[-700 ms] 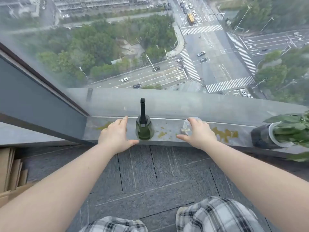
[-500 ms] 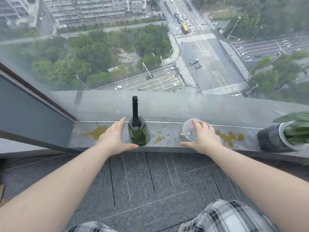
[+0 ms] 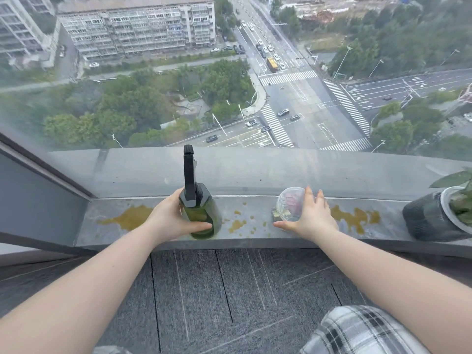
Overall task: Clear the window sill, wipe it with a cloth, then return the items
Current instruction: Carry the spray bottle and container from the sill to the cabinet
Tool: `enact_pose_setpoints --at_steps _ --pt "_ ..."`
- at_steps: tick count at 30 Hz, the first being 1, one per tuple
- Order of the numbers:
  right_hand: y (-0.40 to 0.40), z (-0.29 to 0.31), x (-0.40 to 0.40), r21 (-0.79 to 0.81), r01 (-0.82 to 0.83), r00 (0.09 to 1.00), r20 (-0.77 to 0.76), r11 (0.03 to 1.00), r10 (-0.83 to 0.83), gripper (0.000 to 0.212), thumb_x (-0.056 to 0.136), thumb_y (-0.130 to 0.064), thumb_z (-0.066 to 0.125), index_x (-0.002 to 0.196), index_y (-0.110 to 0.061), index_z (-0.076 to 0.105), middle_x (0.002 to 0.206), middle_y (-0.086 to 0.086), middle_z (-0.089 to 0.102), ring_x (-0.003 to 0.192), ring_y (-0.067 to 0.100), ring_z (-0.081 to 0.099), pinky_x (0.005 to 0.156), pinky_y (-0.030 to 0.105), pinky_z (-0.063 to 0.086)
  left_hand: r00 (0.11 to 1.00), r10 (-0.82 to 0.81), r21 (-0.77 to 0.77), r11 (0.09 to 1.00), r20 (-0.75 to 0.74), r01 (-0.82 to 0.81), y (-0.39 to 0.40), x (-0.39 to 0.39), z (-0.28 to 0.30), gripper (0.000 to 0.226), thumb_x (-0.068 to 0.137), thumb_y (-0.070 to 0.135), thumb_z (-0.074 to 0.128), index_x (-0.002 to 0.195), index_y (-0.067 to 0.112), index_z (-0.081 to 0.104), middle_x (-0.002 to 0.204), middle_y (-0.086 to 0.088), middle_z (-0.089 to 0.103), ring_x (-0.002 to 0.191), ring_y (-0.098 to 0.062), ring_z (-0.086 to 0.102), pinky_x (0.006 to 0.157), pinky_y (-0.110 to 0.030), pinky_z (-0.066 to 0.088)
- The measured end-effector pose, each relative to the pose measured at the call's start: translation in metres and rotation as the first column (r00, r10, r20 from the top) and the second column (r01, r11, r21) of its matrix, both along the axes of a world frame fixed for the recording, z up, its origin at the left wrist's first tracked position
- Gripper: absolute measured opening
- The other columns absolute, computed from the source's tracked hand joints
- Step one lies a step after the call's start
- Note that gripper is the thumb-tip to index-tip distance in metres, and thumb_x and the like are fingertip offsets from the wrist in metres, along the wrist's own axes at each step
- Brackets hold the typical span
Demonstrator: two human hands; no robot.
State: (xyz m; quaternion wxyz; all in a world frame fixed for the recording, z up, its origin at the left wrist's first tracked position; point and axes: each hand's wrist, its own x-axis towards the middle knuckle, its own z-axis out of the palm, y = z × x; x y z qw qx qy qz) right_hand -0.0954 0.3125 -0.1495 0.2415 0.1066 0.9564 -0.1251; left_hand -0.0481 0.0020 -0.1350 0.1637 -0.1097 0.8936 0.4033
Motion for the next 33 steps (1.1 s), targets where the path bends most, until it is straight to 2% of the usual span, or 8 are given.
enact_pose_setpoints --at_steps 4,7,12,15,20,24,27,33 --pt "-0.001 -0.01 -0.003 -0.067 0.035 0.998 -0.056 0.997 -0.039 0.131 0.059 -0.065 0.077 0.152 -0.017 -0.002 0.153 0.017 0.017 0.141 0.035 0.026 0.112 0.047 0.032 0.997 0.081 0.084 0.993 0.003 -0.081 -0.001 0.003 -0.01 0.07 0.049 0.046 0.086 0.112 0.039 0.054 0.104 0.022 0.066 0.104 -0.007 0.061 0.095 -0.036 0.049" --pt "-0.004 -0.011 -0.004 -0.099 0.067 0.994 -0.085 0.993 -0.075 0.124 0.06 -0.058 0.079 0.151 -0.016 0.005 0.144 0.015 0.026 0.136 0.036 0.032 0.109 0.045 0.036 0.991 0.134 0.131 0.982 0.003 -0.133 0.002 0.006 -0.011 0.072 0.051 0.04 0.088 0.114 0.037 0.054 0.105 0.016 0.068 0.104 -0.01 0.062 0.095 -0.04 0.05" --pt "0.001 -0.005 -0.005 -0.133 0.078 0.993 -0.072 0.988 -0.088 0.121 0.06 -0.054 0.081 0.149 -0.014 0.01 0.139 0.014 0.029 0.135 0.034 0.031 0.109 0.042 0.033 0.984 0.177 0.149 0.974 -0.014 -0.173 0.01 0.005 -0.004 0.064 0.06 0.026 0.089 0.114 0.027 0.056 0.106 0.011 0.066 0.103 -0.013 0.06 0.091 -0.033 0.048" --pt "0.007 0.003 -0.002 -0.156 0.085 0.991 -0.085 0.984 -0.099 0.118 0.059 -0.052 0.083 0.147 -0.014 0.014 0.138 0.014 0.032 0.134 0.032 0.032 0.108 0.04 0.032 0.982 0.19 0.158 0.97 -0.007 -0.186 0.012 0.008 0.003 0.061 0.06 0.025 0.089 0.111 0.027 0.057 0.103 0.011 0.065 0.099 -0.013 0.06 0.086 -0.029 0.046" --pt "0.008 0.033 0.016 -0.16 0.074 0.995 -0.053 0.984 -0.083 0.118 0.063 -0.048 0.083 0.15 -0.015 0.01 0.147 0.013 0.025 0.137 0.03 0.029 0.109 0.039 0.03 0.976 0.216 0.177 0.96 0.015 -0.215 0.015 0.014 0.029 0.059 0.054 0.031 0.09 0.104 0.031 0.058 0.099 0.012 0.067 0.093 -0.011 0.061 0.089 -0.033 0.05" --pt "-0.003 0.082 0.034 -0.189 0.023 1.0 -0.016 0.982 -0.027 0.119 0.064 -0.05 0.082 0.151 -0.015 0.008 0.148 0.012 0.023 0.138 0.03 0.028 0.11 0.039 0.028 0.977 0.211 0.17 0.962 0.036 -0.214 0.023 0.027 0.075 0.064 0.056 0.029 0.09 0.111 0.028 0.058 0.104 0.012 0.067 0.098 -0.011 0.062 0.088 -0.029 0.049" --pt "-0.012 0.133 0.046 -0.223 -0.014 1.0 0.008 0.975 0.016 0.121 0.065 -0.05 0.081 0.152 -0.016 0.003 0.149 0.011 0.02 0.139 0.031 0.025 0.112 0.04 0.026 0.98 0.191 0.146 0.969 0.059 -0.197 0.026 0.038 0.122 0.072 0.053 0.033 0.09 0.117 0.029 0.057 0.108 0.011 0.067 0.103 -0.013 0.062 0.093 -0.034 0.05" --pt "-0.023 0.255 0.061 -0.228 -0.076 0.997 0.002 0.971 0.078 0.12 0.066 -0.049 0.08 0.152 -0.016 0.003 0.15 0.011 0.017 0.14 0.03 0.023 0.113 0.039 0.024 0.981 0.184 0.146 0.971 0.056 -0.19 0.022 0.057 0.242 0.065 0.054 0.031 0.091 0.108 0.032 0.056 0.104 0.012 0.067 0.102 -0.013 0.062 0.094 -0.036 0.05"
